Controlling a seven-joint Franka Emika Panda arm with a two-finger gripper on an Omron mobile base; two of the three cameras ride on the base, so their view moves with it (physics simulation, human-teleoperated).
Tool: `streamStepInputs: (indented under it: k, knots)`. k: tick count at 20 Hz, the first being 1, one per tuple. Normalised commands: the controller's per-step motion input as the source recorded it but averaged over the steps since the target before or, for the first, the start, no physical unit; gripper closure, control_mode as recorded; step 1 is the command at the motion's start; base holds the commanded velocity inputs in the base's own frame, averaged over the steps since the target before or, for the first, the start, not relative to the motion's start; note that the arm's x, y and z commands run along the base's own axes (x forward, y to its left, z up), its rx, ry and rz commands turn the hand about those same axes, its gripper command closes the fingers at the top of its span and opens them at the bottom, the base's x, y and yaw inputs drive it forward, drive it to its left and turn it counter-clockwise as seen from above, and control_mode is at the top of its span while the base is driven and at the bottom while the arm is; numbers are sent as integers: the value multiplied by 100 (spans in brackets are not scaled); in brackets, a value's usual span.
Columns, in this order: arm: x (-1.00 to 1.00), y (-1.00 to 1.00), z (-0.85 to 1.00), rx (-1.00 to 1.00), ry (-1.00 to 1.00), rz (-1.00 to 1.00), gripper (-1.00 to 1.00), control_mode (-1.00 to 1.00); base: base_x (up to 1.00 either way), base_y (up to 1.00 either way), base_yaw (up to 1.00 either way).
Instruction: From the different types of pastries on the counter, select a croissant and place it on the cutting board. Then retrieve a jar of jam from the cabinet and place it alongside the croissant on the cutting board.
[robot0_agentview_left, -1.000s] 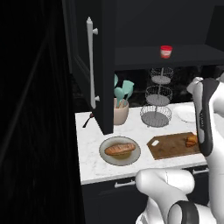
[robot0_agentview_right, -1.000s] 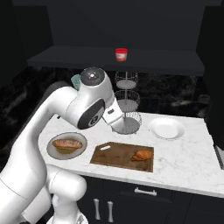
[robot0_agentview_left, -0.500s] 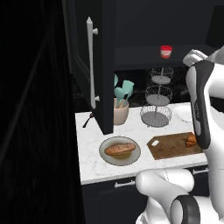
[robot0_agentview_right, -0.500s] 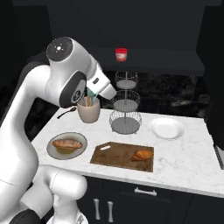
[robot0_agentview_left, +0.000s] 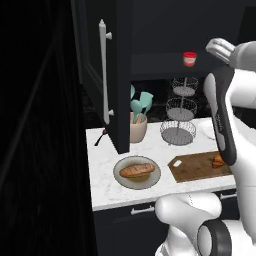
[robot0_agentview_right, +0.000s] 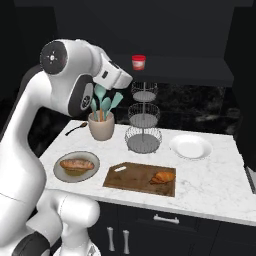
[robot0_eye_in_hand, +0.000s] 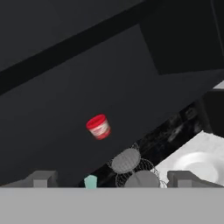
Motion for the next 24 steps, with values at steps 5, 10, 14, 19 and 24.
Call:
streamStepInputs:
  k: [5, 10, 14, 19, 24]
  knots:
    - [0, 2, 8, -33, 3, 2, -100, -100, 0, 0, 0]
    - [10, 10, 2, -24, 15, 12, -100, -100, 0, 0, 0]
    - [17, 24, -12, -5, 18, 11, -100, -100, 0, 0, 0]
    - [12, 8, -4, -1, 2, 1, -100, -100, 0, 0, 0]
    - [0, -5, 0, 0, 0, 0, -100, -100, 0, 0, 0]
